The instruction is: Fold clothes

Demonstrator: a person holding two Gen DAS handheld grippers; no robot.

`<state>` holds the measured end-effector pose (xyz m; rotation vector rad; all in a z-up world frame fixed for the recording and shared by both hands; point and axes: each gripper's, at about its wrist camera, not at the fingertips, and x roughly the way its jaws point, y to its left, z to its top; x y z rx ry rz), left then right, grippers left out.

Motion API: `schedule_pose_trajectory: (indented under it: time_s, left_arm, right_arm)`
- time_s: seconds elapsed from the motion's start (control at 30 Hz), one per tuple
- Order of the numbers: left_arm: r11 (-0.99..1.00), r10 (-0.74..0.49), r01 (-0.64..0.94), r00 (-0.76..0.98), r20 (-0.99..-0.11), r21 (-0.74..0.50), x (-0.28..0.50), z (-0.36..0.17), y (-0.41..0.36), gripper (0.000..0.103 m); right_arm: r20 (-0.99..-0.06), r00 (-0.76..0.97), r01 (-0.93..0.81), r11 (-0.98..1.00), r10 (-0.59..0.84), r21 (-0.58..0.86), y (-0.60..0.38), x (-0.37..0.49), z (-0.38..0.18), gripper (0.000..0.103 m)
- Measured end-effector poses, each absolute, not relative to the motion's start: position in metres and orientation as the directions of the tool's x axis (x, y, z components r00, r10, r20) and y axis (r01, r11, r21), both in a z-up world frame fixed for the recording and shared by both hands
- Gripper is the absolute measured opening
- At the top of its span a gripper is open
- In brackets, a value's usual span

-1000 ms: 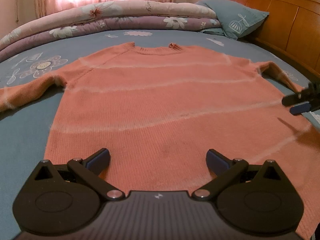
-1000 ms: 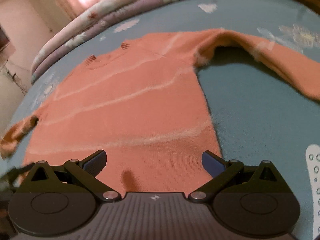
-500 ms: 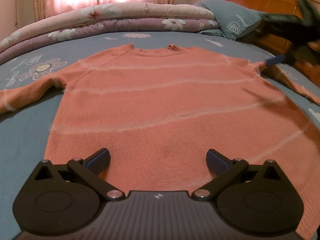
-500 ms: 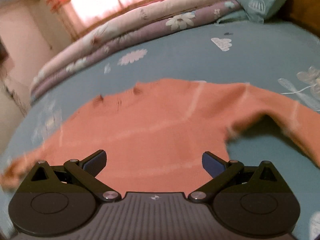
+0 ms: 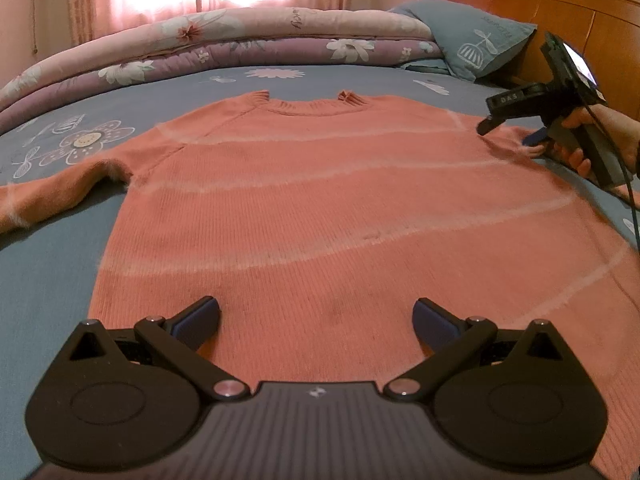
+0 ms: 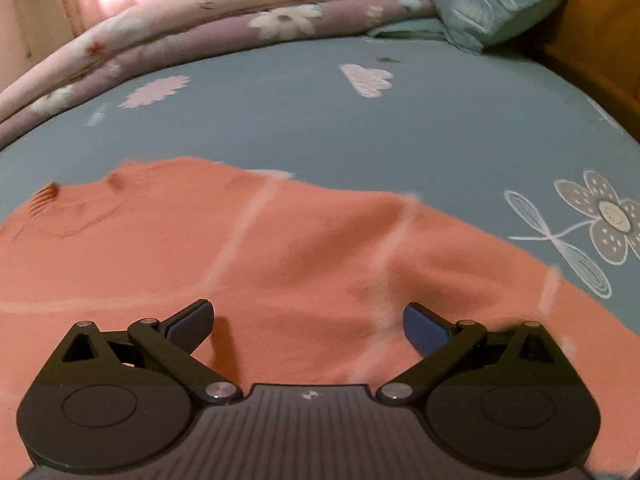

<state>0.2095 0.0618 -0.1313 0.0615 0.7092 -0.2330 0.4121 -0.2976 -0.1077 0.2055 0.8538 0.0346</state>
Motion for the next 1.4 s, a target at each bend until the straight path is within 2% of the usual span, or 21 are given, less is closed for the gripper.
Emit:
schedule_pose_trajectory:
  time_s: [0.17, 0.4, 0.5, 0.67, 0.83, 1.03, 1.17, 1.3, 1.4]
  left_arm:
    - [0.973, -0.189, 0.229, 0.732, -0.655, -0.026, 0.211, -0.131, 0.062, 0.102]
    - [0.974, -0.185, 0.228, 0.733, -0.654, -0.021, 0.210, -0.131, 0.062, 0.102]
    - [0.973, -0.189, 0.231, 0.734, -0.653, -0.022, 0.209, -0.131, 0.063, 0.102]
    - [0.971, -0.205, 0.235, 0.731, -0.651, -0.041, 0.209, -0.130, 0.067, 0.102]
    - [0.974, -0.201, 0.219, 0.727, -0.656, -0.056, 0.209, -0.128, 0.068, 0.102]
    - [0.976, -0.197, 0.213, 0.729, -0.655, -0.056, 0.205, -0.129, 0.068, 0.102]
    - [0.977, -0.183, 0.207, 0.734, -0.654, -0.041, 0.206, -0.130, 0.066, 0.102]
    - [0.977, -0.186, 0.211, 0.734, -0.653, -0.041, 0.205, -0.130, 0.067, 0.102]
    - [0.976, -0.195, 0.211, 0.733, -0.652, -0.055, 0.205, -0.129, 0.069, 0.102]
  right_arm:
    - [-0.724, 0.673, 0.067, 0.963, 0.150, 0.262, -0.305, 0.402, -0.096, 0.103]
    - [-0.721, 0.598, -0.063, 0.918, 0.349, 0.392, -0.271, 0.371, -0.100, 0.103]
    - [-0.775, 0.572, -0.016, 0.949, 0.268, 0.316, -0.271, 0.371, -0.118, 0.103]
    - [-0.759, 0.585, 0.013, 0.932, 0.286, 0.361, -0.283, 0.351, -0.117, 0.103]
    - [-0.810, 0.542, 0.042, 0.956, 0.223, 0.292, -0.270, 0.331, -0.106, 0.103]
    - [-0.799, 0.559, -0.122, 0.975, 0.222, 0.186, -0.205, 0.324, -0.090, 0.103]
    - [-0.813, 0.541, -0.168, 0.975, 0.217, 0.149, -0.177, 0.317, -0.114, 0.103]
    - [-0.777, 0.605, -0.257, 0.966, 0.174, 0.017, -0.171, 0.293, -0.125, 0.103]
    - [-0.782, 0.595, -0.254, 0.967, 0.183, 0.033, -0.182, 0.282, -0.123, 0.103]
